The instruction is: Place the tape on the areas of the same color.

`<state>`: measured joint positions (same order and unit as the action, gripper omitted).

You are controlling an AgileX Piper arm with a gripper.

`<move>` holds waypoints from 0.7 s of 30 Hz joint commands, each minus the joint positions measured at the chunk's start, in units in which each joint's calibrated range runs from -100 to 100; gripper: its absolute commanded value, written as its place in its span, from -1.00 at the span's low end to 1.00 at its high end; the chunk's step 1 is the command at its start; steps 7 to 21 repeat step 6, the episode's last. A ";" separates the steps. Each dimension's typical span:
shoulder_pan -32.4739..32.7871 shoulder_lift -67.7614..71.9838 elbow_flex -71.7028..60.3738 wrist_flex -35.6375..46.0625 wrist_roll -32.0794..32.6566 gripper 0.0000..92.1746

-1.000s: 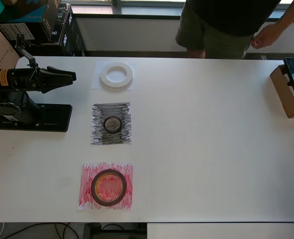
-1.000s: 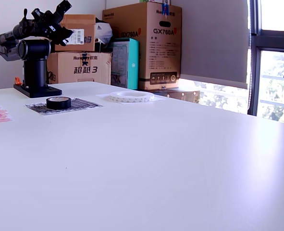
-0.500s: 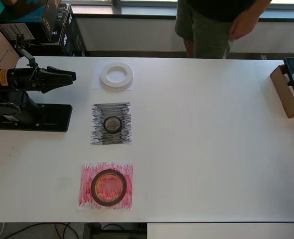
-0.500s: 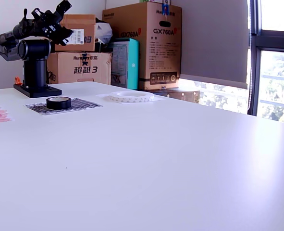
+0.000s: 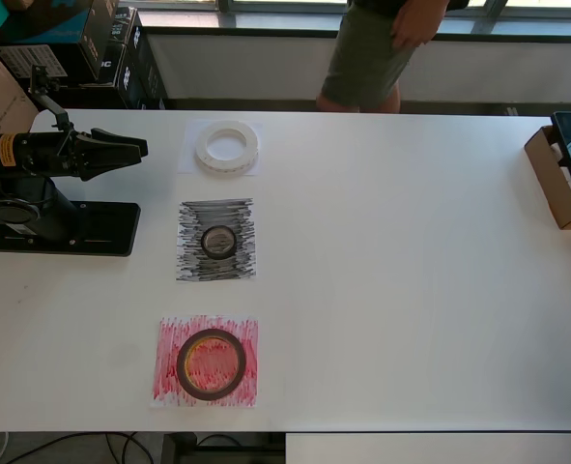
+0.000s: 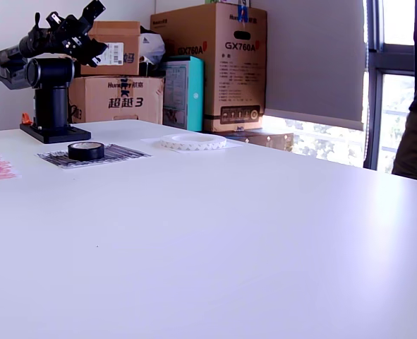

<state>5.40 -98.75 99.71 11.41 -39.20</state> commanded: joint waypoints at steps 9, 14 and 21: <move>0.06 -0.41 -0.08 0.25 -0.25 0.33; 0.06 -0.41 -0.08 0.25 -0.25 0.33; 0.06 -0.41 -0.08 0.25 -0.25 0.33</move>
